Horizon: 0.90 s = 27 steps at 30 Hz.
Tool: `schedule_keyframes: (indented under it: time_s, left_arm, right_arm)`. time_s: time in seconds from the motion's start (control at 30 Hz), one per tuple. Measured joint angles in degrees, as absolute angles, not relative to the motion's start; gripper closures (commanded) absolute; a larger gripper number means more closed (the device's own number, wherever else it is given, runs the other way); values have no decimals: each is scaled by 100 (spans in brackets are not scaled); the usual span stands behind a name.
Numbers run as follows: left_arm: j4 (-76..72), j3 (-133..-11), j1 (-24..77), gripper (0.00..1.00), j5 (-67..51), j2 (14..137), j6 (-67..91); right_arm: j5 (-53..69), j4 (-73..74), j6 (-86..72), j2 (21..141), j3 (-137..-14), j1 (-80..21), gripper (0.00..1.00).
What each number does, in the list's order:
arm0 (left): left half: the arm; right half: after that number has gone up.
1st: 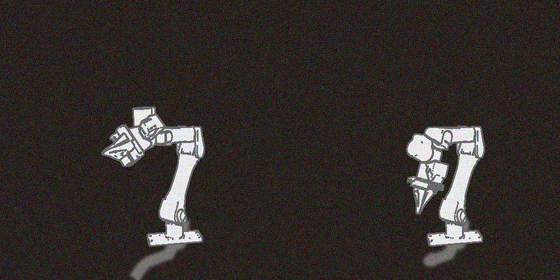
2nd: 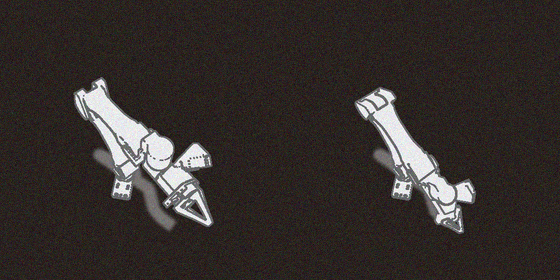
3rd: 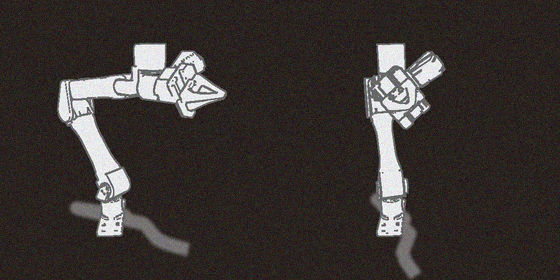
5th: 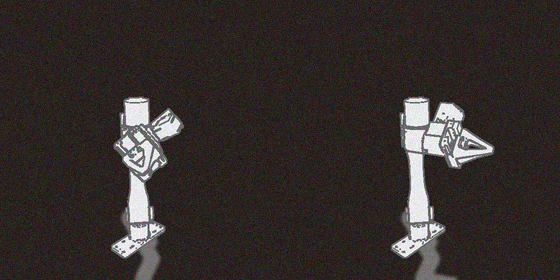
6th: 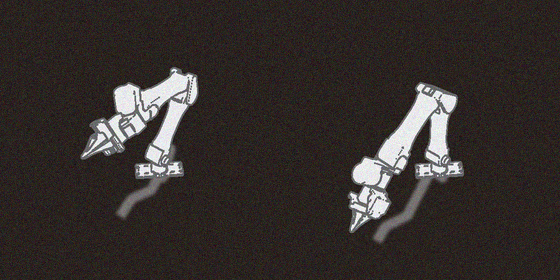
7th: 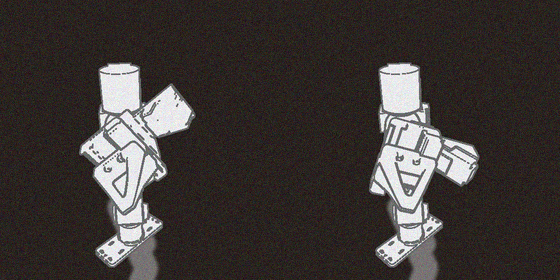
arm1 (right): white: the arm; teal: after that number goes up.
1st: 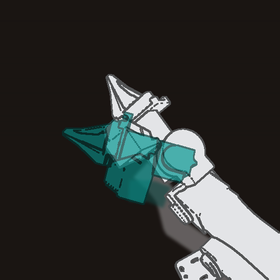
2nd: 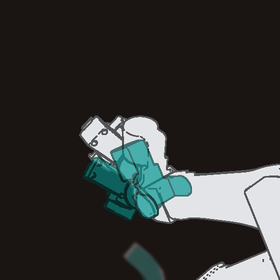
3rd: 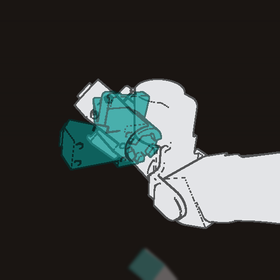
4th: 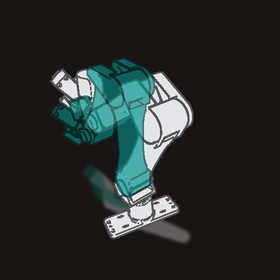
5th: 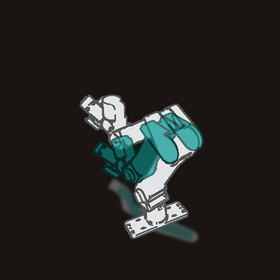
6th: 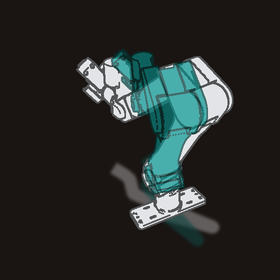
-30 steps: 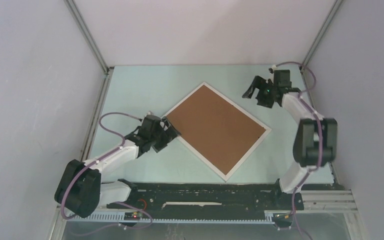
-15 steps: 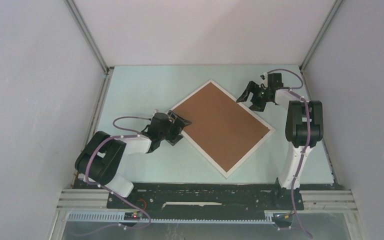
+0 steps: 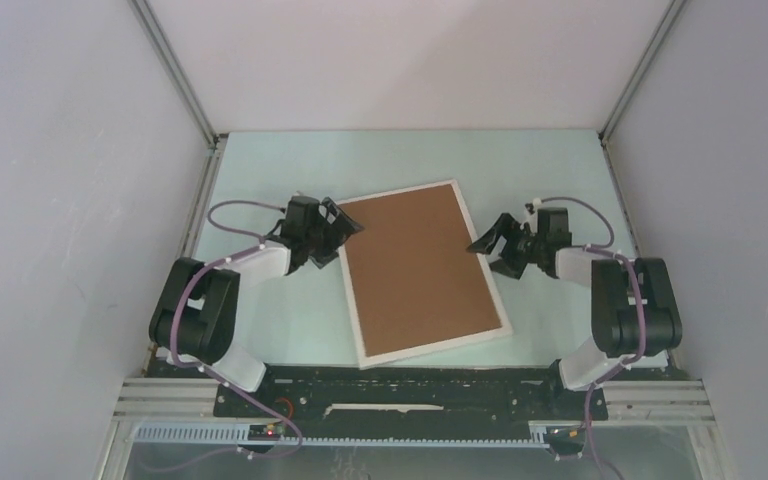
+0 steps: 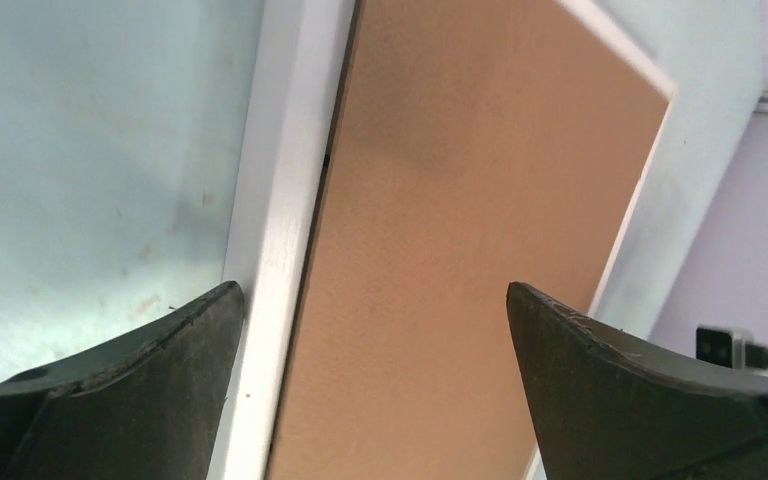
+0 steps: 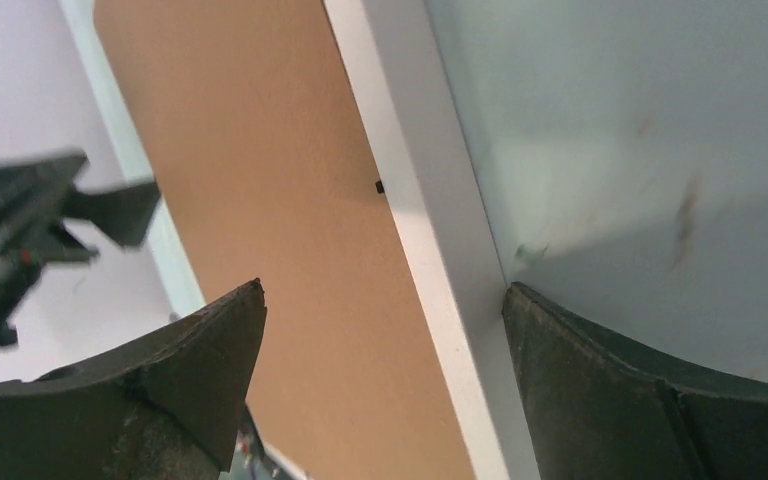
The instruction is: Put the photo into the frame
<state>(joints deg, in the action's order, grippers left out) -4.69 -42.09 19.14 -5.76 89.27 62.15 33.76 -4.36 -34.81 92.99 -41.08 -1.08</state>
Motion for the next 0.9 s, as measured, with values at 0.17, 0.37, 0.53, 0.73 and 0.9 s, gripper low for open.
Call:
schedule_keyframes:
  time_s: [0.17, 0.37, 0.53, 0.73, 0.9]
  left_arm:
    - [172, -4998, 1669, 0, -478, 9148, 5516]
    - [1072, -5986, 1750, 0, -454, 9395, 4735]
    - [2016, -6571, 1747, 0, -54, 9334, 4086]
    - [2801, -6580, 1852, 5, 128, 9015, 3717]
    - [3024, -6580, 2196, 9, 113, 8989, 3651]
  right_arm:
    - [3911, -624, -3776, 8921, -3437, -425, 5]
    - [4211, -429, -3756, 8661, -3304, -464, 4]
    - [3850, 58, -3500, 8342, -3640, -370, 5]
    - [3605, 296, -3374, 8932, -4687, -346, 8]
    - [3581, 364, -3350, 9907, -5673, -392, 17]
